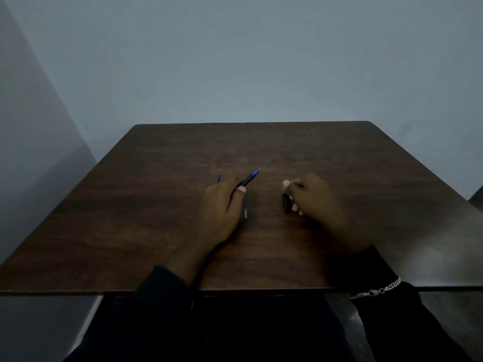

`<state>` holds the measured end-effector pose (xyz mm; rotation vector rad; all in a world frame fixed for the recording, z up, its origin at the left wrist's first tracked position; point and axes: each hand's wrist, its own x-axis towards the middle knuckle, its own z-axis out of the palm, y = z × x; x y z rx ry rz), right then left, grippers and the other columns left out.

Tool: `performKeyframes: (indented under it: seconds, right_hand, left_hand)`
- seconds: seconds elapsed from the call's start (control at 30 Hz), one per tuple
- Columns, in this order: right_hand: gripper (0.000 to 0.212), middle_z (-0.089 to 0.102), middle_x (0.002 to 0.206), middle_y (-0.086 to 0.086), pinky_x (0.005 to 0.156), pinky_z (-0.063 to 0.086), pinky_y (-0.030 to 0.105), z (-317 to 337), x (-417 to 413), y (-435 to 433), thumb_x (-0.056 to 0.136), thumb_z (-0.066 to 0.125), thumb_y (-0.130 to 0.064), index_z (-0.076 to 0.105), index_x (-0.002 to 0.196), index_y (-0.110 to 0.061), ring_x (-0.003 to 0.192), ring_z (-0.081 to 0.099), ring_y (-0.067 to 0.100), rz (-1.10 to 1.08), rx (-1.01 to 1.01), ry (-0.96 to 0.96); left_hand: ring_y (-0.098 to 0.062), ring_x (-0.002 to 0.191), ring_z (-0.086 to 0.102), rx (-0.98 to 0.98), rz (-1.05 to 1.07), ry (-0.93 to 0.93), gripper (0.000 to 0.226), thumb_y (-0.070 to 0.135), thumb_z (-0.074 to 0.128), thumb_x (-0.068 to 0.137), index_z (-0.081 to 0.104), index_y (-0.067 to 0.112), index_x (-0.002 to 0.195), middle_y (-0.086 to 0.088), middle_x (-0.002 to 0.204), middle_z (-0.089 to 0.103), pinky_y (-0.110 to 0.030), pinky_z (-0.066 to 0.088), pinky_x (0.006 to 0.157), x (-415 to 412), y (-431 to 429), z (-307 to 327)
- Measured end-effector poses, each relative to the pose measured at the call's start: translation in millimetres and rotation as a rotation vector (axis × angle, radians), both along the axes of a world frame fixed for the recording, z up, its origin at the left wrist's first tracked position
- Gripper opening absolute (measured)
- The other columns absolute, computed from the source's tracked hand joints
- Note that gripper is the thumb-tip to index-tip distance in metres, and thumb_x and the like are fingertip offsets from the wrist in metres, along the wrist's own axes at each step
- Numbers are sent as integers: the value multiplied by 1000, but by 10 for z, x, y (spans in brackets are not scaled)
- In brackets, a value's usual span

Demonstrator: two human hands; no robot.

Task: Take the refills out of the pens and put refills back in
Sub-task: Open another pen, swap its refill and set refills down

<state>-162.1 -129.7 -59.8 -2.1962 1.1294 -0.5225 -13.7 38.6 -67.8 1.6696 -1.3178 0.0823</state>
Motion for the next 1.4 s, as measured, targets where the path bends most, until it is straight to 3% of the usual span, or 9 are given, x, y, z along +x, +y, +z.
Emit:
performKeyframes:
  seconds: [0.1,0.23,0.37,0.53,0.77,0.93,1.07,1.2,1.4]
  right_hand:
    - [41,72,70,3,52,52,27,32,4,24,107,49,-31,75,93,-2,53,67,9,-3,-16,-43]
    - [33,67,70,-3,57,46,25,136,18,61,106,51,-36,73,90,-18,55,62,7,-16,2,-225]
    - [44,69,63,-6,47,45,15,361,26,72,99,53,-58,76,85,-23,49,63,3,138,-12,-430]
    - [51,71,65,-7,48,46,15,396,101,99,88,58,-74,75,80,-27,50,66,4,337,-38,-379]
    - [47,69,57,-5,43,45,17,218,124,137,89,64,-63,69,67,-21,42,62,2,390,-96,-292]
    - [42,65,52,-7,43,43,16,224,110,152,98,64,-46,63,62,-25,40,57,1,420,-119,-302]
    - [40,62,59,9,49,41,29,201,119,152,103,59,-36,66,73,-10,51,58,16,454,-246,-285]
    - [22,63,64,-1,52,42,15,175,110,151,103,60,-26,67,83,-20,64,62,14,459,-257,-281]
    - [19,67,99,-8,80,58,22,180,91,130,93,66,1,71,102,-15,91,71,13,572,-9,-417]
  left_hand:
    - [-12,56,52,17,-11,-23,27,19,48,102,61,10,81,7,63,52,-23,36,55,10,-3,-11]
    - [-10,58,51,17,-13,-62,26,23,46,103,57,17,80,11,63,48,-26,36,56,25,-6,-27]
    - [-6,58,49,27,3,-101,23,26,46,103,48,29,81,15,63,46,-27,34,57,25,-8,-23]
    - [-9,66,54,89,-3,-171,16,23,52,104,62,21,92,10,76,57,-27,37,61,23,-18,-20]
    - [-25,90,68,134,-22,-284,22,13,61,97,74,10,115,-5,100,75,-45,54,76,-10,16,61]
    - [-19,80,65,107,-16,-272,17,12,65,96,74,12,111,-3,94,75,-35,51,70,-39,-1,76]
    - [-14,64,58,104,-25,-233,12,16,61,101,70,10,96,0,76,68,-30,41,58,-63,-3,59]
    - [-11,57,54,129,-28,-187,20,18,58,104,67,8,89,1,69,63,-29,39,55,-86,-17,51]
    - [-14,59,62,107,-22,-167,17,16,59,102,67,13,88,2,68,67,-31,45,55,-39,-26,51]
